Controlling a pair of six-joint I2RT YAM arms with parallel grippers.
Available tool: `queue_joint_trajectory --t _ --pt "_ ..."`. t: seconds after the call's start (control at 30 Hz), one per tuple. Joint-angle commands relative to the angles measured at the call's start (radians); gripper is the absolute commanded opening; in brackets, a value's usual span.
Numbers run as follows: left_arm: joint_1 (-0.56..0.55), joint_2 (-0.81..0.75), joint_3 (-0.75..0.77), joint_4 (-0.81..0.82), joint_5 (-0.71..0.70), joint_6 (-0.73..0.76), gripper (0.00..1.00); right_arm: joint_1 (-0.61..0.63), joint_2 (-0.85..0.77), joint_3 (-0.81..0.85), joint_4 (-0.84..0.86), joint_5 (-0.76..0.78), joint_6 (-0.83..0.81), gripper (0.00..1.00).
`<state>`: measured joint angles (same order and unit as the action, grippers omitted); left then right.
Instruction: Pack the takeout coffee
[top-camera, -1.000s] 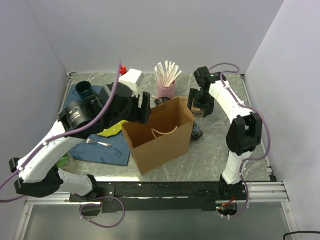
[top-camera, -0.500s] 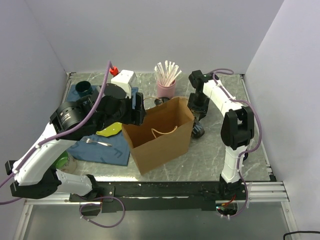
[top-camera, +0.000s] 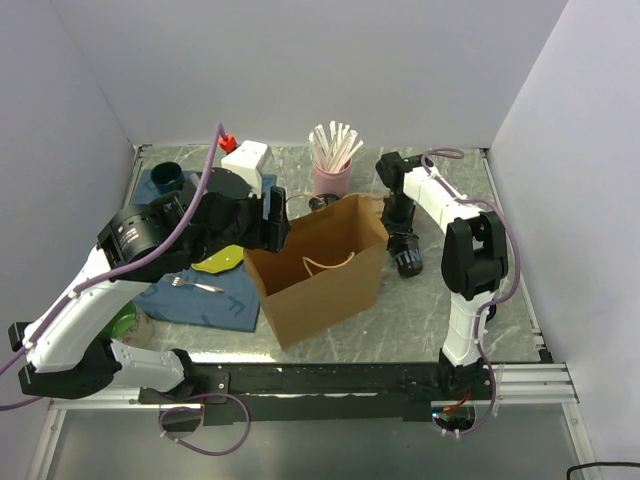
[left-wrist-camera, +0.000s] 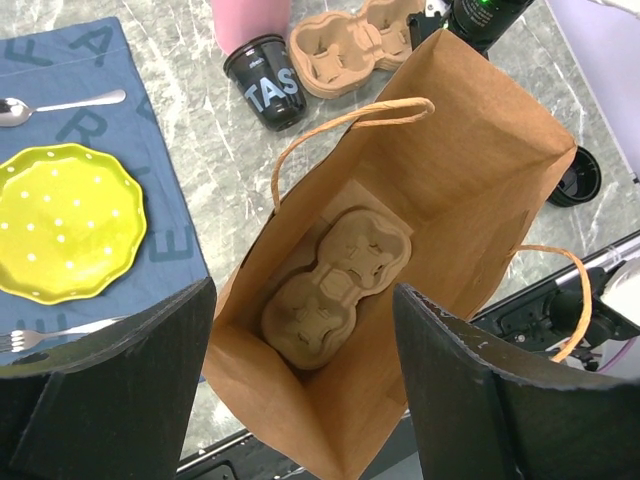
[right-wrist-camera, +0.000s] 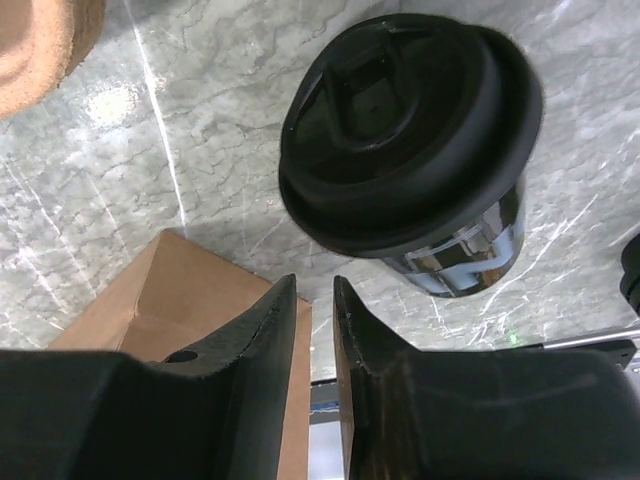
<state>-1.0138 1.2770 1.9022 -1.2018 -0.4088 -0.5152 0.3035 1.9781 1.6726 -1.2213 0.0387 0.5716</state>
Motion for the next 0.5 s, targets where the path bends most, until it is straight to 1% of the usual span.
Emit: queue_joint_trajectory --t 0.0,0.03,0.13,0.2,0.23,0.27,0.3,0.37,0.43,0.47 --pt "0.003 0.015 0.038 -0.002 -0.012 0.033 0.77 0.003 -0.059 0.024 -0.018 0.053 -0.003 0.29" --pt "0.001 0.013 0.038 -0.002 -0.012 0.035 0.77 0.003 -0.074 0.029 -0.033 0.056 -0.007 0.29" --pt "0.001 0.009 0.032 0.002 -0.015 0.038 0.77 -0.003 -0.131 0.033 -0.047 0.088 -0.003 0.40" --pt "0.001 0.001 0.020 0.008 -0.012 0.037 0.77 -0.033 -0.168 0.019 -0.038 0.092 -0.012 0.44" --pt "0.001 -0.002 0.015 0.018 -0.004 0.038 0.77 -0.041 -0.173 0.018 -0.023 0.098 -0.031 0.48" --pt "0.003 -0.010 0.003 0.022 -0.004 0.038 0.77 -0.053 -0.174 0.021 -0.023 0.107 -0.059 0.65" --pt "0.003 -0.011 -0.002 0.024 -0.002 0.040 0.77 -0.053 -0.167 0.027 -0.029 0.124 -0.126 0.72" --pt "0.001 -0.019 -0.008 0.022 -0.002 0.043 0.77 -0.058 -0.154 0.038 -0.059 0.158 -0.197 0.81" --pt "0.003 -0.025 -0.011 0.025 -0.004 0.043 0.78 -0.073 -0.151 0.027 -0.067 0.161 -0.285 0.87" --pt "0.001 -0.030 -0.014 0.024 -0.002 0.043 0.78 -0.082 -0.154 0.009 -0.061 0.138 -0.311 0.94"
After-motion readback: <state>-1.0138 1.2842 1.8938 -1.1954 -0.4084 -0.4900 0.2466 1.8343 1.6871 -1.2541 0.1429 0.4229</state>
